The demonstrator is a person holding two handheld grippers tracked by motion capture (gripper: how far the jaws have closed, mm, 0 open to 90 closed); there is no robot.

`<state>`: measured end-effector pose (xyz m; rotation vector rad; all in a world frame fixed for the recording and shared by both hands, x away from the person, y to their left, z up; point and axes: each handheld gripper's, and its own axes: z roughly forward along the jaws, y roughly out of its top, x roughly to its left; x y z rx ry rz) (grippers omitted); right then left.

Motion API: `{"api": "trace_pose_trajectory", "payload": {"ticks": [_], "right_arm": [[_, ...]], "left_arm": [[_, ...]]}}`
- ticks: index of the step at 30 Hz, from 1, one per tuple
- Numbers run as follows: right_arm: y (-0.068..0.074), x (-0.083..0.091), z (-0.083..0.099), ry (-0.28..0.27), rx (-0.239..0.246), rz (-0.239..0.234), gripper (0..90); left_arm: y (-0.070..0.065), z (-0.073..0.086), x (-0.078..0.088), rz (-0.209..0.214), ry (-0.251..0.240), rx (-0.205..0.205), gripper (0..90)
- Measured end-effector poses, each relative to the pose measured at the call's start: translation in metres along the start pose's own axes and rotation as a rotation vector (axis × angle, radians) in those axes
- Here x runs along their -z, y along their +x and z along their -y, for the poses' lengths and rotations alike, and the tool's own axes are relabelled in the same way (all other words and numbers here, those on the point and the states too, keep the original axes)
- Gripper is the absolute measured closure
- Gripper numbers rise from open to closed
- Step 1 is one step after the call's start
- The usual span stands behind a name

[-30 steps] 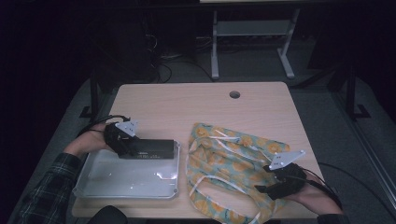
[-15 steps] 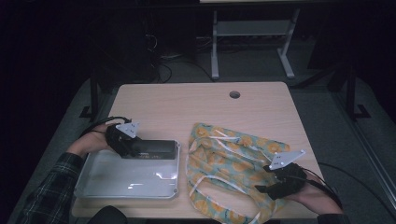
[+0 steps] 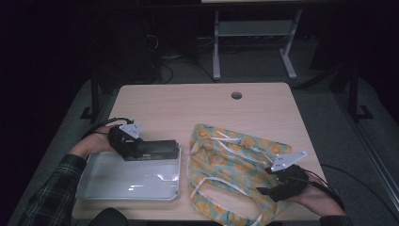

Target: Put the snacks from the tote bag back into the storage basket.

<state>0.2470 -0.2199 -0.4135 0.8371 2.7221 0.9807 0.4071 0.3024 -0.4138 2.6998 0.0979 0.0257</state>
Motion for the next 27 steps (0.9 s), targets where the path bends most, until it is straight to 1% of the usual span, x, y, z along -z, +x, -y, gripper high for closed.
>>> {"api": "trace_pose_trajectory", "payload": {"ticks": [1, 3, 4, 6, 9, 10, 12, 14, 15, 17, 18, 20, 22, 24, 26, 27], "right_arm": [[0.0, 0.0, 0.0, 0.003, -0.002, 0.0, 24.6], [0.0, 0.0, 0.0, 0.001, 0.004, -0.002, 24.6], [0.0, -0.001, 0.0, 0.001, 0.004, -0.003, 24.6], [0.0, -0.001, -0.001, 0.001, 0.004, -0.006, 24.6], [0.0, -0.001, -0.001, 0.0, 0.003, -0.007, 24.6], [0.0, -0.001, -0.001, 0.002, 0.0, -0.008, 24.6], [-0.001, -0.002, -0.002, 0.001, 0.007, -0.012, 24.6], [-0.002, -0.002, -0.004, 0.001, 0.012, -0.015, 24.6], [-0.002, -0.003, -0.004, 0.002, 0.01, -0.016, 24.6], [-0.004, -0.004, -0.006, -0.003, 0.024, -0.02, 24.6], [-0.005, -0.005, -0.007, -0.001, 0.021, -0.023, 24.6], [-0.007, -0.007, -0.008, 0.0, 0.028, -0.026, 24.5], [-0.008, -0.009, -0.011, -0.003, 0.035, -0.033, 24.5], [-0.01, -0.011, -0.014, -0.003, 0.042, -0.041, 24.4], [-0.012, -0.014, -0.017, -0.006, 0.05, -0.041, 23.9], [-0.013, -0.016, -0.019, -0.009, 0.054, -0.042, 23.6]], "left_arm": [[0.0, 0.0, 0.0, 0.005, -0.007, 0.008, 35.7], [0.0, 0.001, 0.001, 0.005, -0.004, 0.007, 32.8], [-0.001, 0.001, 0.002, 0.004, -0.007, 0.018, 31.4], [-0.002, 0.002, 0.005, -0.011, -0.018, 0.028, 27.9], [-0.002, 0.003, 0.011, -0.038, -0.03, 0.059, 23.6], [-0.002, 0.004, 0.013, -0.044, -0.041, 0.071, 22.2], [-0.005, 0.006, 0.018, -0.05, -0.062, 0.094, 21.3], [-0.007, 0.008, 0.023, -0.059, -0.073, 0.109, 20.5], [-0.009, 0.009, 0.026, -0.071, -0.079, 0.123, 19.8], [-0.014, 0.01, 0.031, -0.091, -0.078, 0.153, 16.5], [-0.017, 0.01, 0.034, -0.1, -0.08, 0.172, 15.4], [-0.024, 0.011, 0.04, -0.11, -0.1, 0.198, 14.2], [-0.032, 0.013, 0.046, -0.118, -0.121, 0.218, 14.0], [-0.04, 0.014, 0.052, -0.13, -0.133, 0.25, 14.0], [-0.048, 0.015, 0.056, -0.161, -0.128, 0.276, 14.3], [-0.052, 0.015, 0.057, -0.168, -0.128, 0.295, 14.3]]}}
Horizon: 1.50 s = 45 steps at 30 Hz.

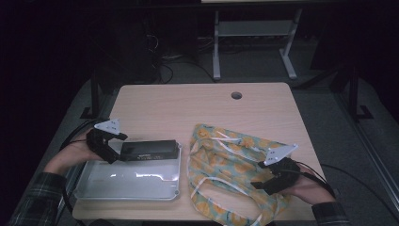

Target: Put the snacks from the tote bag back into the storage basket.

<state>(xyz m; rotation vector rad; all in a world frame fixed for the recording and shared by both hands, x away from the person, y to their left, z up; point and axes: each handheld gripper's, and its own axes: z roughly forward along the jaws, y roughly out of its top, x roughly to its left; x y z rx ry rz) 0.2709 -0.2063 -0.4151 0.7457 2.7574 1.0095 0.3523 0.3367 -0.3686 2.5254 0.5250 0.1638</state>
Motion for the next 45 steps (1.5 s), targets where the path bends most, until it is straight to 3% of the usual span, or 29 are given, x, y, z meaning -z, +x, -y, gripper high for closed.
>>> {"api": "trace_pose_trajectory", "payload": {"ticks": [2, 7, 14, 17, 24, 32, 45], "right_arm": [[-0.002, -0.003, -0.003, 0.0, 0.008, -0.004, 22.4], [-0.007, -0.008, -0.01, -0.019, 0.008, -0.009, 20.2], [-0.008, -0.005, -0.02, -0.08, 0.024, -0.011, 19.8], [-0.007, -0.003, -0.02, -0.097, 0.025, 0.011, 19.8], [-0.001, 0.0, -0.016, -0.132, 0.027, 0.045, 20.0], [0.009, -0.008, -0.017, -0.124, 0.043, 0.043, 19.8], [0.027, -0.024, -0.011, -0.097, 0.045, 0.042, 17.9]], "left_arm": [[-0.007, 0.003, 0.004, -0.017, 0.011, 0.019, 14.3], [-0.027, 0.008, 0.011, -0.048, -0.017, 0.093, 14.8], [-0.059, 0.001, 0.011, -0.073, -0.043, 0.107, 15.0], [-0.075, -0.007, 0.004, -0.09, -0.074, 0.116, 16.3], [-0.101, -0.024, -0.019, -0.107, -0.129, 0.098, 16.3], [-0.126, -0.038, -0.048, -0.064, -0.151, 0.052, 16.3], [-0.14, -0.043, -0.077, -0.017, -0.138, -0.006, 16.3]]}}
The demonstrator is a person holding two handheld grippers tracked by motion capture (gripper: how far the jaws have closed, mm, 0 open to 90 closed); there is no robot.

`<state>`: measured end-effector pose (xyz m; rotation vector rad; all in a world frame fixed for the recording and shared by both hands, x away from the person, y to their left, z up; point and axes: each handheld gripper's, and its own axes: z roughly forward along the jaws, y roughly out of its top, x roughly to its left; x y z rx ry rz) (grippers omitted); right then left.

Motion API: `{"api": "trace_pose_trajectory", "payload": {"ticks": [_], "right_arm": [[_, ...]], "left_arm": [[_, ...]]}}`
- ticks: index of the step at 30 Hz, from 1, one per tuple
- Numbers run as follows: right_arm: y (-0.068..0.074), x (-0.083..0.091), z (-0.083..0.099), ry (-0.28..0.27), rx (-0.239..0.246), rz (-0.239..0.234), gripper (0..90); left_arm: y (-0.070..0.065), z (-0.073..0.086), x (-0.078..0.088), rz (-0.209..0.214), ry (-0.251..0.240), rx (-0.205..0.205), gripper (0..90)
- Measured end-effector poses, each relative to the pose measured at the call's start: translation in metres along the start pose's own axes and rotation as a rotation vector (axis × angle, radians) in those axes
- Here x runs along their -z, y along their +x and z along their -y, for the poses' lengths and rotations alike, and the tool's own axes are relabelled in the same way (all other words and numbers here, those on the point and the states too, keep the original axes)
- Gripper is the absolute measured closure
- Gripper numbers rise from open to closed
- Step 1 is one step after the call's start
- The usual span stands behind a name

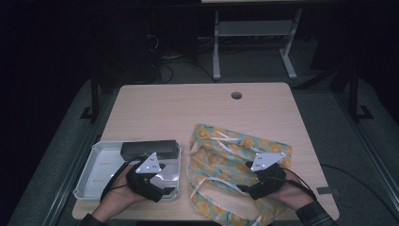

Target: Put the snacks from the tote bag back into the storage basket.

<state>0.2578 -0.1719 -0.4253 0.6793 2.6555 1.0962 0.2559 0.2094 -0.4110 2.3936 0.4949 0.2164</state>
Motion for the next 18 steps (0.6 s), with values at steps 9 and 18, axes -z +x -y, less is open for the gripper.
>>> {"api": "trace_pose_trajectory", "payload": {"ticks": [9, 18], "right_arm": [[0.002, -0.003, 0.005, 0.018, -0.01, -0.003, 18.0], [0.002, -0.001, 0.007, 0.008, -0.019, -0.003, 18.0]], "left_arm": [[-0.003, -0.003, -0.011, 0.024, 0.003, -0.015, 16.3], [-0.004, -0.005, -0.016, 0.044, 0.012, -0.026, 16.3]]}}
